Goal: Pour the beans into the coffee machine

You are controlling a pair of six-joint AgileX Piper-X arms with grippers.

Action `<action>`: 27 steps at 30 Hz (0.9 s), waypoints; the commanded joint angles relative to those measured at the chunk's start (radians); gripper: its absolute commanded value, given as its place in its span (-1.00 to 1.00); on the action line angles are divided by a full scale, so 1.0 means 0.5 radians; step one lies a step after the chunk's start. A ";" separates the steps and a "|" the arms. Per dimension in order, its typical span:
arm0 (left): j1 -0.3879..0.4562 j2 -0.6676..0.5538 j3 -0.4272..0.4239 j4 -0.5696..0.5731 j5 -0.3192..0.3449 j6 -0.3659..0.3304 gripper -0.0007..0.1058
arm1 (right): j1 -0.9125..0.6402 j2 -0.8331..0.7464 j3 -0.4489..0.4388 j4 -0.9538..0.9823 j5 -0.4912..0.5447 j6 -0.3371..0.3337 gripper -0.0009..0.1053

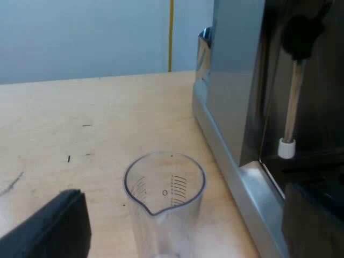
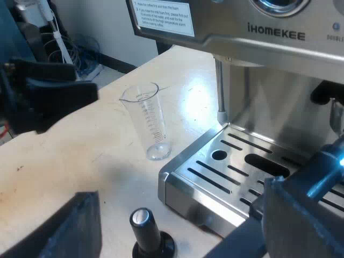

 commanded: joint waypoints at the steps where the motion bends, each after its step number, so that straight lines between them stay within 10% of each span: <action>1: 0.001 -0.156 -0.030 0.195 -0.009 -0.019 0.60 | 0.003 -0.004 -0.092 0.046 0.049 0.026 0.23; 16: 0.001 -0.537 -0.602 1.004 -0.013 -0.019 0.60 | -0.003 -0.008 -0.597 0.643 0.282 -0.026 0.23; 27: 0.001 -0.529 -0.799 1.065 -0.007 0.025 0.60 | -0.552 -0.012 -0.856 0.989 0.087 -0.026 0.23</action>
